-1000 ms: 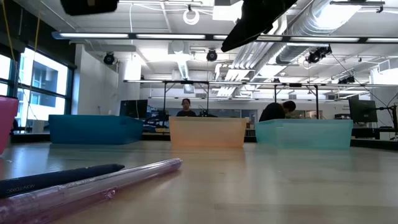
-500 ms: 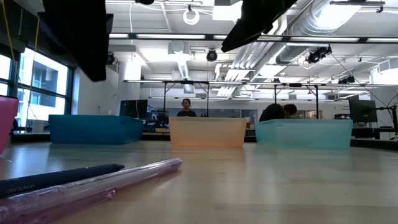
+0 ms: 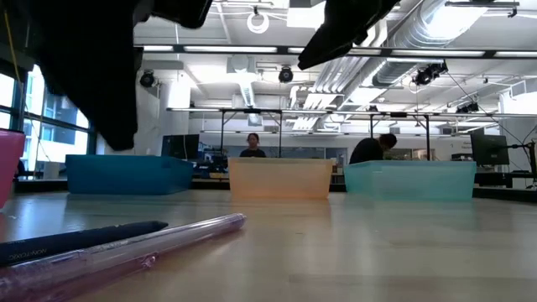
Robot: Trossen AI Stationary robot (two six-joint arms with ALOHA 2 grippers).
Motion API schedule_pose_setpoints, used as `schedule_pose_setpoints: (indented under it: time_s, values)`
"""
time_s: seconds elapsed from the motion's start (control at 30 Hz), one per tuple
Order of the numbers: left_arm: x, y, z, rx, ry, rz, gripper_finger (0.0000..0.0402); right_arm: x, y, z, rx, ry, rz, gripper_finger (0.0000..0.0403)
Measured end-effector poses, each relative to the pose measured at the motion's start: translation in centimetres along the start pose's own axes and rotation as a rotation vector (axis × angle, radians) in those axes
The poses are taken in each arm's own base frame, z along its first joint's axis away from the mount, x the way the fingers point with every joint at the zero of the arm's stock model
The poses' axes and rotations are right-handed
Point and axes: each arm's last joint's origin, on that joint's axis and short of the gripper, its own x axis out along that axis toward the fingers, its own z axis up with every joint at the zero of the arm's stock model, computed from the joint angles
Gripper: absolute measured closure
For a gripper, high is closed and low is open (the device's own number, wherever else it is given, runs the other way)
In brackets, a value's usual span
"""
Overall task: Sort crayons/erasers/pens/pencils in bins
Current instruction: Put the crayon into the pink bin
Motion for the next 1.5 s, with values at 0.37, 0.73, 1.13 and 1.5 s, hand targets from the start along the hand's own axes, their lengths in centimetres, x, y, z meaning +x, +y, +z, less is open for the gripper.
schedule_pose_setpoints:
  time_s: [0.37,0.73,1.13,1.5]
  values:
    - [1.2,0.0,-0.2,0.003,-0.016,0.033,0.0289,0.0,0.0,0.1,0.015,-0.006,-0.001,0.0213]
    - [3.2,0.0,-1.0,0.005,0.017,0.068,0.0289,0.0,0.0,0.1,0.016,-0.005,-0.001,0.0213]
    - [3.9,0.0,-1.1,-0.020,0.023,0.076,0.0289,0.0,0.0,0.1,0.033,-0.006,-0.001,0.0213]
    - [5.4,0.4,-1.7,0.003,0.060,0.131,0.0289,0.0,0.0,0.1,0.035,-0.007,0.000,0.0213]
